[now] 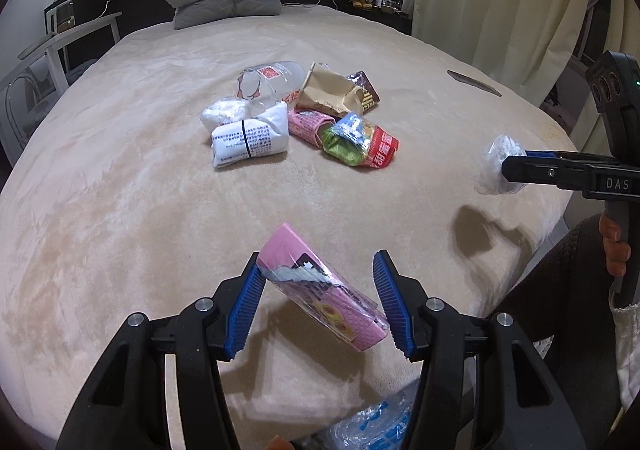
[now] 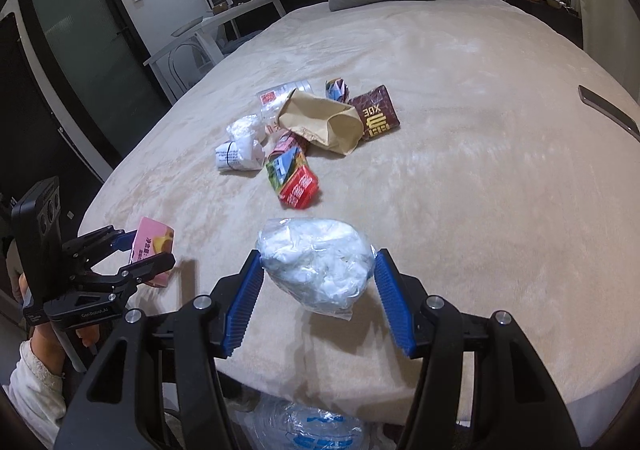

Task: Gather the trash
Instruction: 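Carry the pink carton and white plastic ball down over the clear trash bag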

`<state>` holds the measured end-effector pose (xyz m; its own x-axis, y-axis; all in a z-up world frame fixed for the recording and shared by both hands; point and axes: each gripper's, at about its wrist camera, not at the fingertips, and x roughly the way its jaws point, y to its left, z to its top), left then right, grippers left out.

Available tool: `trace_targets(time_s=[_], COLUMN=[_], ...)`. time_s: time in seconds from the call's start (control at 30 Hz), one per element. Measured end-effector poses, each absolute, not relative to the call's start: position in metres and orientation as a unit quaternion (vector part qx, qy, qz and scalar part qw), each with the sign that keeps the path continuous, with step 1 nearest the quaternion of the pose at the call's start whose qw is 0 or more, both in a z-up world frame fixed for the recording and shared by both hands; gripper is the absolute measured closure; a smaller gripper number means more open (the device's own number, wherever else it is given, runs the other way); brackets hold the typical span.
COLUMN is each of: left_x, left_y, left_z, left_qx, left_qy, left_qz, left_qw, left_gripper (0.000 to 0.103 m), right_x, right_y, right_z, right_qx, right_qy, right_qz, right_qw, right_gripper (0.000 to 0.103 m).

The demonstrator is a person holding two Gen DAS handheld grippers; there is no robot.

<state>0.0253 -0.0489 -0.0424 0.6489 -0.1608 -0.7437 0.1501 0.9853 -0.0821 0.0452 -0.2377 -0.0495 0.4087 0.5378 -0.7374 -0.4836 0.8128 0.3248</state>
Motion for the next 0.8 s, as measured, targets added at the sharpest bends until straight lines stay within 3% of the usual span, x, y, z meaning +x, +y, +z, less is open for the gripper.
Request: trace_targets(time_s=[0.5,0.8], left_x=[-0.053,-0.074], left_y=[-0.070,-0.086], left_z=[-0.073,-0.100], left_qx=[-0.036,-0.056], left_qy=[0.425,0.462], left_qz=[-0.073,-0.068], left_qw=[0.902,0.882], left_gripper=[0.048,0.048], right_x=[-0.037,-0.060], right_y=[-0.248,-0.236], right_z=[-0.085,-0.121], right_qx=[0.034,0.033], right_qy=[0.479,0.537], right_qz=[0.316,0.303], right_qw=[0.818,0.787], right_gripper=[0.046,0.046])
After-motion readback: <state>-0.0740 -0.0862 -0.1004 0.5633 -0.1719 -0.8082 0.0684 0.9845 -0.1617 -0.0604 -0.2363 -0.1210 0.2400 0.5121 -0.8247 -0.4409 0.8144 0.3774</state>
